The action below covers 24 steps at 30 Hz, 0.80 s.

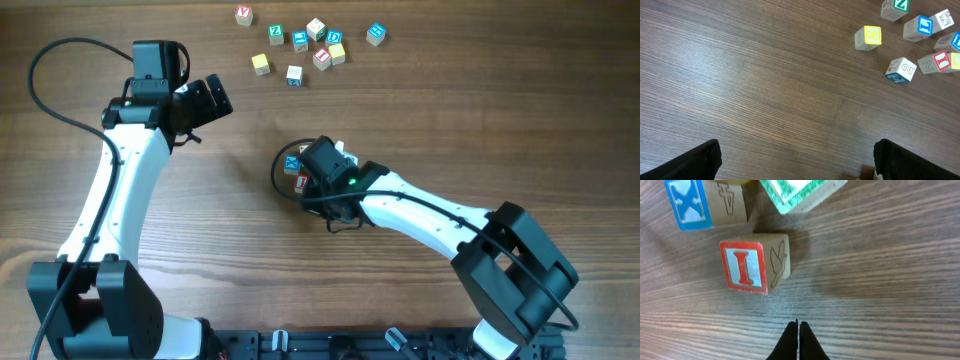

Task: Form a circle
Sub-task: 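Raise the right gripper away from the block ring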

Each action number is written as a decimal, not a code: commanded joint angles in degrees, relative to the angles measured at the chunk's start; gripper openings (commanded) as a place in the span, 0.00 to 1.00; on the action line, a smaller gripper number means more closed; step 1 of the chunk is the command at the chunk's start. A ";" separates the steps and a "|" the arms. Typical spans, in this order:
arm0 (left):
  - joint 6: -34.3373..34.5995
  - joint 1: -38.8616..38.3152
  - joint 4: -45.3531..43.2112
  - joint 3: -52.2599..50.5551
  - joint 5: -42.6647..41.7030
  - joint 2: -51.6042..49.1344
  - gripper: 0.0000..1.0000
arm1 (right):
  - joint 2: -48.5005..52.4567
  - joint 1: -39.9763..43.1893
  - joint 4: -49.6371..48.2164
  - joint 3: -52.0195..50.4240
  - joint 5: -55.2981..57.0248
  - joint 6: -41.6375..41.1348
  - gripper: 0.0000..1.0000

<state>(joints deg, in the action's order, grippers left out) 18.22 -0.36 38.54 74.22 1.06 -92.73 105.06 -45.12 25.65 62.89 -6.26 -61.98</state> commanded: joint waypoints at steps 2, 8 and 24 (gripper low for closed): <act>0.46 0.22 -0.17 0.00 0.52 -0.17 1.00 | 1.36 0.02 -1.01 -0.39 5.25 -1.01 0.04; 0.48 0.22 -0.17 0.00 0.52 -0.17 1.00 | 1.60 0.02 -1.31 -0.39 6.78 -0.98 0.04; 0.48 0.22 -0.17 0.00 0.52 -0.17 1.00 | 3.61 -0.07 -7.34 -0.39 6.80 2.01 0.04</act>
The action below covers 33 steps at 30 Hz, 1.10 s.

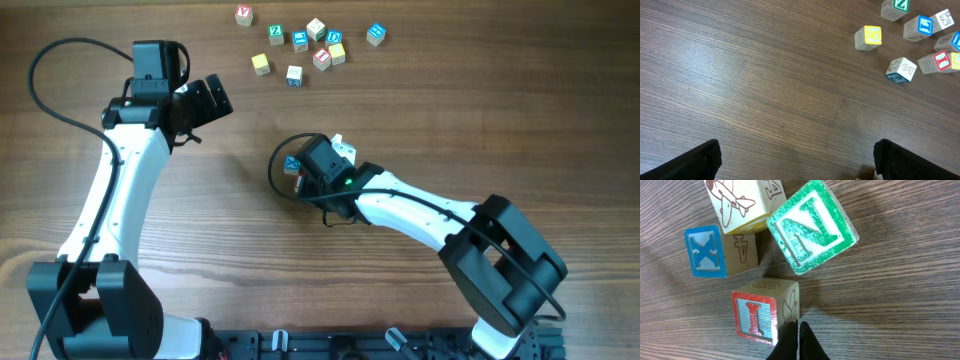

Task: Form a circle
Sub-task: 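Raise the right gripper away from the block ring, then move the right gripper up to the scattered block cluster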

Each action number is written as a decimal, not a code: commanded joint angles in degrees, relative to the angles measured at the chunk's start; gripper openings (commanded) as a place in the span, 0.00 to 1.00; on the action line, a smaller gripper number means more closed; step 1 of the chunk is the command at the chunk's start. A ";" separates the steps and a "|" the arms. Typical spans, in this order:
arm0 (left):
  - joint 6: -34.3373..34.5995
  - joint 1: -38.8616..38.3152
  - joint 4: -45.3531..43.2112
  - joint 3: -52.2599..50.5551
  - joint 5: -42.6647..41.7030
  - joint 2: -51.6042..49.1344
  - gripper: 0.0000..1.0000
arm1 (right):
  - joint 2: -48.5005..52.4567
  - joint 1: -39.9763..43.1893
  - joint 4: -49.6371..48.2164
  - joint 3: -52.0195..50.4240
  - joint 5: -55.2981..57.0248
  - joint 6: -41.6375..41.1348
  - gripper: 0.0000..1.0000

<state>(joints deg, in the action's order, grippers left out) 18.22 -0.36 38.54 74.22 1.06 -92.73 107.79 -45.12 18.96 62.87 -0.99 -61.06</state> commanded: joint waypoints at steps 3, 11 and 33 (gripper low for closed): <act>0.48 0.22 -0.17 0.00 0.52 -0.17 1.00 | 0.87 -0.07 -0.98 -0.37 1.66 1.09 0.04; 0.46 0.22 -0.17 0.00 0.52 -0.17 1.00 | 0.87 -0.07 -0.96 -0.37 1.66 1.09 0.04; 0.48 0.22 -0.20 0.00 0.52 -0.17 1.00 | -10.67 9.22 12.17 7.30 -0.39 24.35 0.04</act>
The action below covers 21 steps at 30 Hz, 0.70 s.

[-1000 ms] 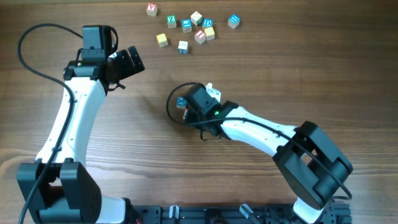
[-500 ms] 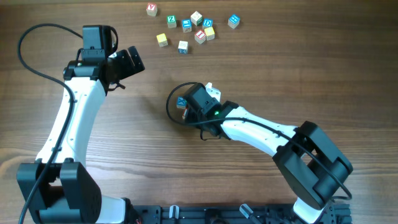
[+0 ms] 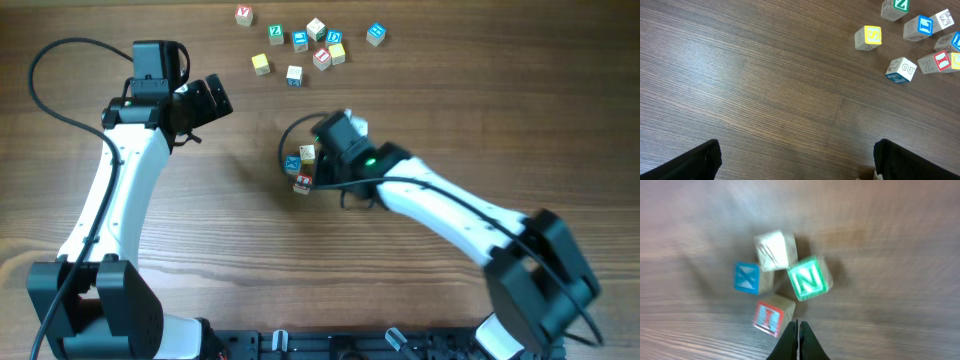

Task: Form a circle
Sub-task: 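Move the right gripper up to the scattered block cluster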

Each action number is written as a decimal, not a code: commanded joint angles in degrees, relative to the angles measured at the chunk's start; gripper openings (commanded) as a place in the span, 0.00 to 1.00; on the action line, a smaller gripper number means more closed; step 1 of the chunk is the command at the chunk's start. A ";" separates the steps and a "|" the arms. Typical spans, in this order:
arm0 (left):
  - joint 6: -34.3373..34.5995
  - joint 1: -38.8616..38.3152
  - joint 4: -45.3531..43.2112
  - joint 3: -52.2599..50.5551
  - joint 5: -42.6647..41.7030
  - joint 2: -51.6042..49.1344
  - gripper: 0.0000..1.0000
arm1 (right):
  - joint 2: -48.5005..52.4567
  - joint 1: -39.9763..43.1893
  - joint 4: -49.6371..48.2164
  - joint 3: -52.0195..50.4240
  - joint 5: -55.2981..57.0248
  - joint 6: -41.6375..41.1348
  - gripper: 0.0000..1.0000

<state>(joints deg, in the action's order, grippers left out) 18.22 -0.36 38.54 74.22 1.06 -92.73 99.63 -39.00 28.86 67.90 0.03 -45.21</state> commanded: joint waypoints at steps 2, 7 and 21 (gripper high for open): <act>0.46 0.22 -0.20 0.00 0.52 -0.17 1.00 | -2.49 5.73 5.84 4.52 -5.33 12.15 0.04; 0.48 0.22 -0.20 0.00 0.52 -0.17 1.00 | -2.45 12.63 18.01 14.69 -9.38 20.24 0.04; 0.48 0.22 -0.20 0.00 0.52 -0.17 1.00 | 15.43 17.11 45.27 59.49 -4.81 38.21 0.04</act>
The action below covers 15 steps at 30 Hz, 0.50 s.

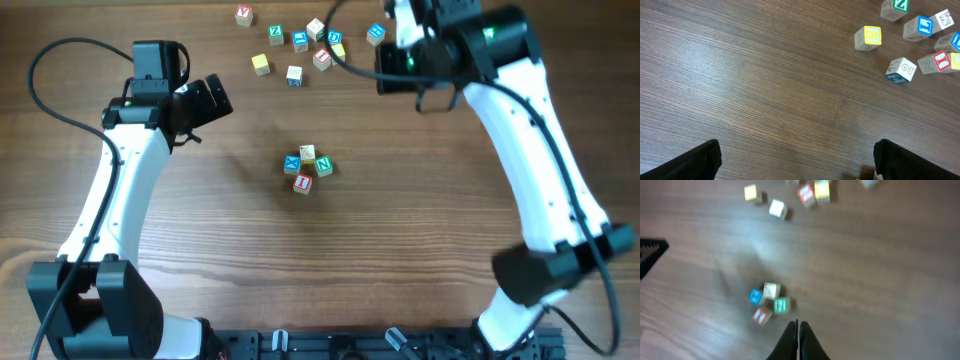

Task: Form a circle
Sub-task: 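Move the right gripper up to the scattered block cluster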

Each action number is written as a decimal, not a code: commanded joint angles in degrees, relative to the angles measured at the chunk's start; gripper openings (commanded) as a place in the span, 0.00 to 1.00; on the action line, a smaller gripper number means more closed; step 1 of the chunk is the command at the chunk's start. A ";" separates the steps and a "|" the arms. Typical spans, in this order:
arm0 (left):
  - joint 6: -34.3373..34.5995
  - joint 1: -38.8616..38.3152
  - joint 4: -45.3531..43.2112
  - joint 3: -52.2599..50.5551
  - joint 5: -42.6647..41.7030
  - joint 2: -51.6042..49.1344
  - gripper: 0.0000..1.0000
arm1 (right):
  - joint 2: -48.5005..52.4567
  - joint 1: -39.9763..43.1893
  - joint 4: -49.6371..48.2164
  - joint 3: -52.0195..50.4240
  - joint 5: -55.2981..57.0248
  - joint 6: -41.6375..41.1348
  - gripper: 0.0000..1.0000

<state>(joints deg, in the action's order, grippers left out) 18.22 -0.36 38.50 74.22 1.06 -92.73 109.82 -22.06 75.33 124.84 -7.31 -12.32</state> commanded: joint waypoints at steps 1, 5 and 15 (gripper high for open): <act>0.48 0.22 -0.13 0.00 0.52 -0.17 1.00 | 6.82 0.17 -3.72 2.56 2.56 7.39 0.04; 0.48 0.22 -0.13 0.00 0.52 -0.17 1.00 | 12.04 -0.11 -13.07 2.54 2.56 11.02 0.05; 0.48 0.22 -0.13 0.00 0.52 -0.17 1.00 | 25.73 -0.59 -33.88 2.34 2.51 10.82 0.05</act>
<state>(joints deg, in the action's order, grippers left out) 18.22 -0.36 38.50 74.22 1.06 -92.73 130.69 -22.15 44.12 126.39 -5.32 -2.61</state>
